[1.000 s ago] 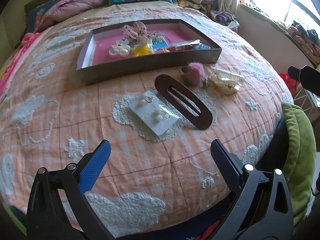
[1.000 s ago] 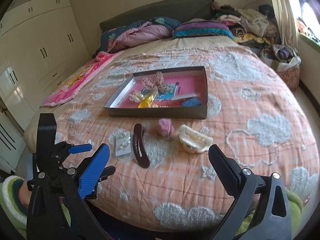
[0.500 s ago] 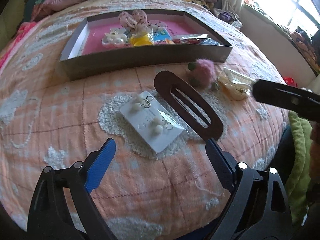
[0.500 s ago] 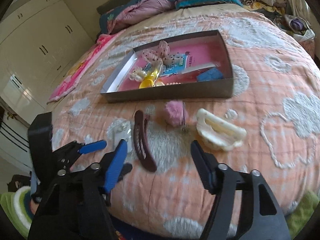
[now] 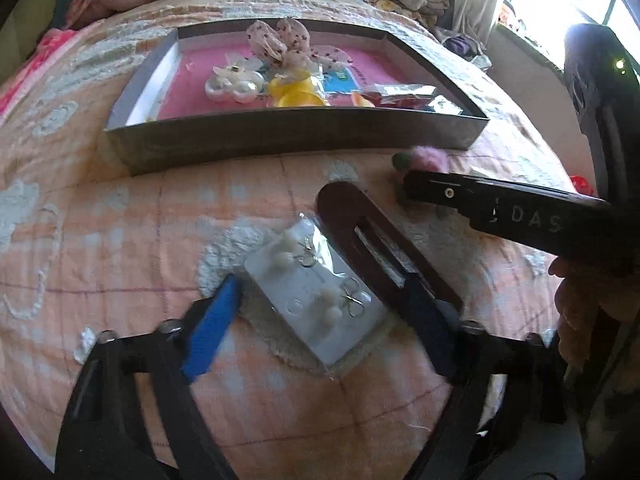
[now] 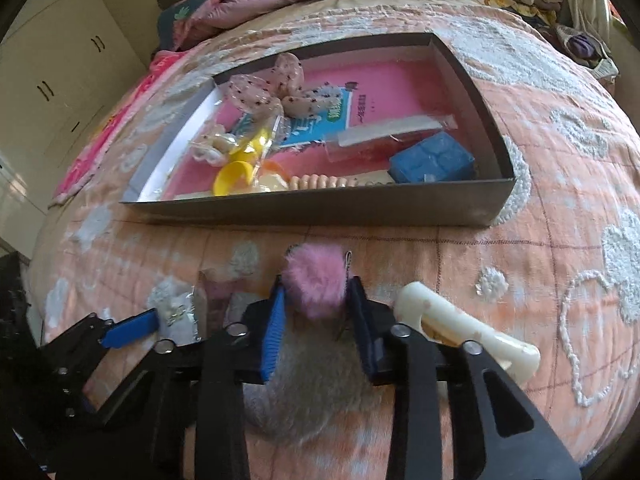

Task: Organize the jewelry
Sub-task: 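Grasp the earring card with the left tool while the right grasps the pink pompom clip, then carry the earring card over the box while the right tool carries the pompom clip there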

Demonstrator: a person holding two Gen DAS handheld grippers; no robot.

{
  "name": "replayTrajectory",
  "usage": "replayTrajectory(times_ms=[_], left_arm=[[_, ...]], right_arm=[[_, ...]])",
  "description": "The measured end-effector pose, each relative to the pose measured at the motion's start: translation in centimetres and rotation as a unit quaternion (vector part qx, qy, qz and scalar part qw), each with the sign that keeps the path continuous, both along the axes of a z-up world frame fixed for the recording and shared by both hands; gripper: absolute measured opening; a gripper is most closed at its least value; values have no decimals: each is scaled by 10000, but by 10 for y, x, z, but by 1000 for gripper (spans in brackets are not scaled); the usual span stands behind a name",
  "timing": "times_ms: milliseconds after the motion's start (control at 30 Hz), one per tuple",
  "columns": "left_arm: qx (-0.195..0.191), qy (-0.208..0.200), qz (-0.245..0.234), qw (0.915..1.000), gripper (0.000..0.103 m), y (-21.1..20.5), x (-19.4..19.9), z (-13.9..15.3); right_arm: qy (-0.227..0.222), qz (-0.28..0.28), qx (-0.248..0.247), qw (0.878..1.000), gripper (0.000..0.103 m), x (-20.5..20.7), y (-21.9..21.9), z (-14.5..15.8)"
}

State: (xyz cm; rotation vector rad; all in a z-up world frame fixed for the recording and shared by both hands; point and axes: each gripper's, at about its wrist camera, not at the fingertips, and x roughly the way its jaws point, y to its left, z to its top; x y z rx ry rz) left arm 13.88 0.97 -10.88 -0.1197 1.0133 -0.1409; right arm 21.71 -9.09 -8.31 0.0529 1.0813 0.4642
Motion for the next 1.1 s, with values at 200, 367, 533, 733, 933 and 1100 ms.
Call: replayTrajectory(times_ms=[200, 367, 533, 733, 933, 1100], left_arm=[[1, -22, -9, 10000, 58, 4, 0, 0], [-27, 3, -62, 10000, 55, 11, -2, -1], [119, 37, -101, 9999, 55, 12, -8, -4], [383, 12, -99, 9992, 48, 4, -5, -5], [295, 45, -56, 9995, 46, 7, -12, 3], [136, 10, 0, 9999, 43, 11, -20, 18]], right_arm=[[-162, -85, 289, 9994, 25, -11, -11, 8], [-391, -124, 500, 9979, 25, -29, -27, 29], [-662, -225, 750, 9947, 25, -46, -47, 55], [-1008, -302, 916, 9902, 25, -61, -66, 79], [-1151, -402, 1090, 9865, 25, -70, -82, 91], [-1268, -439, 1176, 9840, 25, -75, -91, 100]])
